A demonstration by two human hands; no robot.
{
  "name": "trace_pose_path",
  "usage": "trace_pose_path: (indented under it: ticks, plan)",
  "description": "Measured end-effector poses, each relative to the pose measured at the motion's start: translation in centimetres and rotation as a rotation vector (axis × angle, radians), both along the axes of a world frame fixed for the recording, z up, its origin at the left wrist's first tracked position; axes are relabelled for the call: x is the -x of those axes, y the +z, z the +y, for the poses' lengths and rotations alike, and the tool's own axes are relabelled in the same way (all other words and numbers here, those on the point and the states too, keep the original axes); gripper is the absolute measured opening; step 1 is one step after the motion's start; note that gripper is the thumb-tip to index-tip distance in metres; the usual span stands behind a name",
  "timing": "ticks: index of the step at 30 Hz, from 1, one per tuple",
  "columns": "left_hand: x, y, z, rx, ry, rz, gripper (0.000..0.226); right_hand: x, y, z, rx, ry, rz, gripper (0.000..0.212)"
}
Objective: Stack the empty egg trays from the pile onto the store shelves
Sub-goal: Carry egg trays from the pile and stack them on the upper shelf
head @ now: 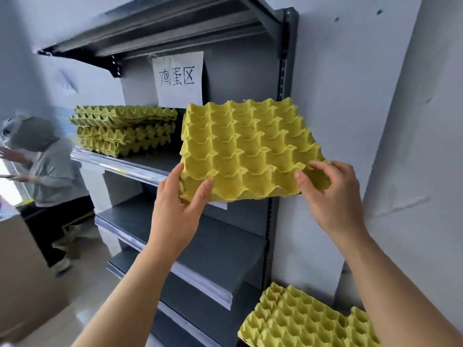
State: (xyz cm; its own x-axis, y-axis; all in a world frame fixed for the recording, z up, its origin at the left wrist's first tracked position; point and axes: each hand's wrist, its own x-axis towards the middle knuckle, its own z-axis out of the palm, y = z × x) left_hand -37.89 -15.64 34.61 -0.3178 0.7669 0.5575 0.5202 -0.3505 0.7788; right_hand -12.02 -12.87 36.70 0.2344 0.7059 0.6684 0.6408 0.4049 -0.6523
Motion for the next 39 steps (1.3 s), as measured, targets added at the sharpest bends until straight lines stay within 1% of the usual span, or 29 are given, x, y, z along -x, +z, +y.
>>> trace_pose_path:
  ticks: [4,10,13,17,22,24,28,30,34,36,39]
  plan:
    - [7.2,1.9,0.9,0.008,-0.024,0.021,0.104,7.1,1.4,2.3,0.004,0.043,0.004,0.048]
    - [16.6,3.8,4.3,0.031,0.047,0.044,0.109,16.6,3.7,6.8,0.007,0.089,-0.047,0.053]
    - [20.5,4.6,6.7,-0.024,0.097,0.017,0.108,20.9,4.6,9.8,0.006,0.130,-0.073,0.059]
    - [25.6,5.9,10.7,-0.042,0.160,-0.011,0.104,25.9,5.9,14.4,-0.007,0.167,-0.111,0.059]
    - [31.7,7.7,16.7,-0.075,0.216,-0.071,0.094,31.4,8.4,20.5,-0.058,0.191,-0.125,0.060]
    - [33.9,8.2,19.1,-0.088,0.211,-0.087,0.088,33.5,9.3,22.7,-0.069,0.194,-0.146,0.061]
    - [38.0,9.1,23.3,-0.102,0.194,-0.107,0.098,37.3,10.8,26.5,-0.089,0.192,-0.198,0.061]
    - [40.1,9.5,25.1,-0.111,0.198,-0.106,0.100,39.2,11.2,28.0,-0.092,0.181,-0.222,0.061]
    - [44.4,10.0,28.9,-0.143,0.175,-0.127,0.097,43.3,11.7,30.8,-0.069,0.161,-0.230,0.064]
    - [46.6,10.2,31.1,-0.149,0.159,-0.142,0.092,45.3,11.8,32.1,-0.066,0.133,-0.247,0.064]
    - [49.5,10.6,34.4,-0.163,0.093,-0.170,0.092,48.1,12.0,33.8,-0.065,0.073,-0.253,0.066]
